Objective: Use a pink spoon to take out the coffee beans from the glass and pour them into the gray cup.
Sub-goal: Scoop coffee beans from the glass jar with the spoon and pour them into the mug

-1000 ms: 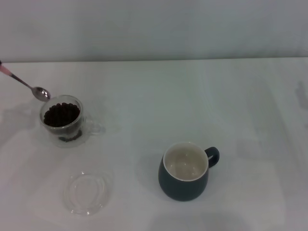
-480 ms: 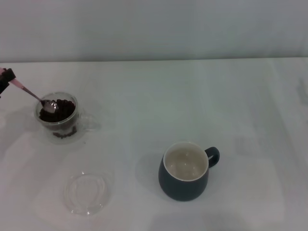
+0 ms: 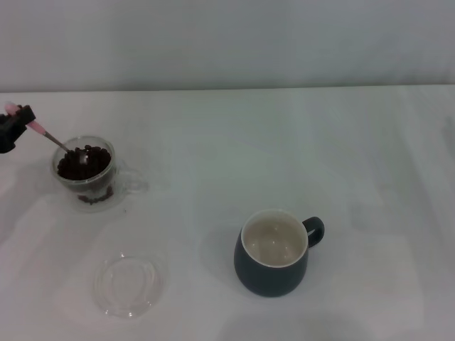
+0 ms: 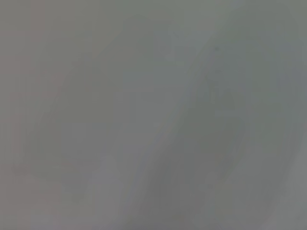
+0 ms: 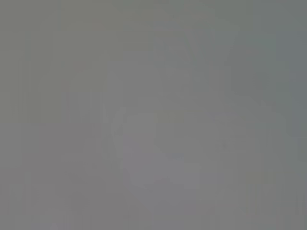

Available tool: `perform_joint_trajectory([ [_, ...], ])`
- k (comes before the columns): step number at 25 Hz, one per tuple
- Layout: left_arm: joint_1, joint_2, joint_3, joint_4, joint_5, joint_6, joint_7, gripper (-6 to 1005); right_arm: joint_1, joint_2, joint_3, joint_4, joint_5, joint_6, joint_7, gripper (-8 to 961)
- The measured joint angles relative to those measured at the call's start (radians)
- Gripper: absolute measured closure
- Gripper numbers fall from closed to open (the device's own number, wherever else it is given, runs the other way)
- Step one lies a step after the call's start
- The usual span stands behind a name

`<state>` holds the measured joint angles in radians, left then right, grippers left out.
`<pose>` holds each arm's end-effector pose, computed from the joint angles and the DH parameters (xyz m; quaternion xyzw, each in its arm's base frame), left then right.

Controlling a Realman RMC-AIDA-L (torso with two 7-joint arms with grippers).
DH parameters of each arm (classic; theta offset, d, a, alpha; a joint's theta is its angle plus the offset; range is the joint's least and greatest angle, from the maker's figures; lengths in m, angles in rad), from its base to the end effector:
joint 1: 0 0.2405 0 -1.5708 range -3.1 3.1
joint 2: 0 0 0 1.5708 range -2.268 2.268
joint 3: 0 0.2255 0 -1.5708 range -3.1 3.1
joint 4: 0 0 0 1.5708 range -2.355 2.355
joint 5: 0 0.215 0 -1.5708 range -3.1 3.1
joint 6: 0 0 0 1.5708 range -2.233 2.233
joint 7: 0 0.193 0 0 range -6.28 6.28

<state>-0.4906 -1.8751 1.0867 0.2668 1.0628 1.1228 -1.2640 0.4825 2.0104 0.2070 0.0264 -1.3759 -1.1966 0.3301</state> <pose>-0.2974 0.3999 0.0362 -0.7866 -0.3739 -0.3360 0.3586 0.3566 0.3752 0.0796 -0.5753 0.2956 0.3264 0.6893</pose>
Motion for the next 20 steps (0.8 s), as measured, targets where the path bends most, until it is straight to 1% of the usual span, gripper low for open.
perform_joint_trajectory([
  [1,0.0,0.0,0.0,0.0,0.0,0.0,0.0,863,-0.001,0.0,0.0,0.0,0.006,0.0,0.0,227],
  [2,-0.005,-0.007,0.0,0.0,0.005,-0.016,0.0,863,-0.001,0.0,0.0,0.0,0.01,0.0,0.0,227],
  [11,-0.021,-0.032,-0.01,-0.015,-0.001,-0.035,-0.027,863,-0.002,0.001,0.0,-0.001,0.016,0.003,0.001,227],
  [16,-0.024,-0.042,-0.022,-0.027,-0.005,-0.036,-0.086,863,0.001,-0.001,0.0,-0.001,0.018,0.006,0.001,227],
  [20,-0.008,-0.048,-0.064,-0.031,-0.006,-0.03,-0.169,863,0.003,-0.002,0.0,-0.009,0.02,0.007,0.001,227],
])
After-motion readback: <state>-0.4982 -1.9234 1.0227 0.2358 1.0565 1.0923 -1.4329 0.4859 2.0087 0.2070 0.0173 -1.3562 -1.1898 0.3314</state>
